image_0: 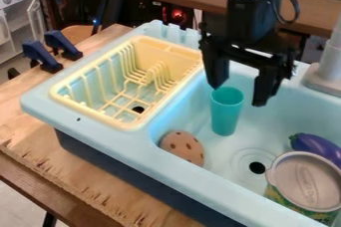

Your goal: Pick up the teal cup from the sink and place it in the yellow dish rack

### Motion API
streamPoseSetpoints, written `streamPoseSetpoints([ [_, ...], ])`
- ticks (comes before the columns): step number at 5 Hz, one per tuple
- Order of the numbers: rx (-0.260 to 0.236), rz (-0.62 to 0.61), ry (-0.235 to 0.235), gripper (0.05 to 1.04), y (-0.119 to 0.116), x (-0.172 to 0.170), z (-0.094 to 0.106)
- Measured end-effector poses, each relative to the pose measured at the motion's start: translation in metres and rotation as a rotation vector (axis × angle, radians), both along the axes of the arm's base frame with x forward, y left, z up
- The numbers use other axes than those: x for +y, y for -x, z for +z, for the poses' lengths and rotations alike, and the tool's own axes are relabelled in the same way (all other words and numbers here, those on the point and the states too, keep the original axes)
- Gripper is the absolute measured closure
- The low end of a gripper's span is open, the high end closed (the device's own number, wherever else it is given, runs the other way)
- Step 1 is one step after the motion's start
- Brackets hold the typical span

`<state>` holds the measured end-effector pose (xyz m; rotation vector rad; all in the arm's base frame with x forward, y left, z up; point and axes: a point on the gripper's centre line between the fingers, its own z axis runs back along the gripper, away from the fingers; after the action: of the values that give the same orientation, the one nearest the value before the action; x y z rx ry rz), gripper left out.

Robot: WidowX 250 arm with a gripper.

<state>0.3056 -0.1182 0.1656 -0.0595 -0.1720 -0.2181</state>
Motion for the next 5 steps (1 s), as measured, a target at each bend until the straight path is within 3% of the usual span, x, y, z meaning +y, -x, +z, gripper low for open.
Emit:
streamPoseSetpoints([
  [2, 0.047, 0.033, 0.001, 0.077, -0.018, 0.007, -0.02],
  [5, 0.069, 0.043, 0.002, 0.077, -0.027, 0.005, -0.033],
])
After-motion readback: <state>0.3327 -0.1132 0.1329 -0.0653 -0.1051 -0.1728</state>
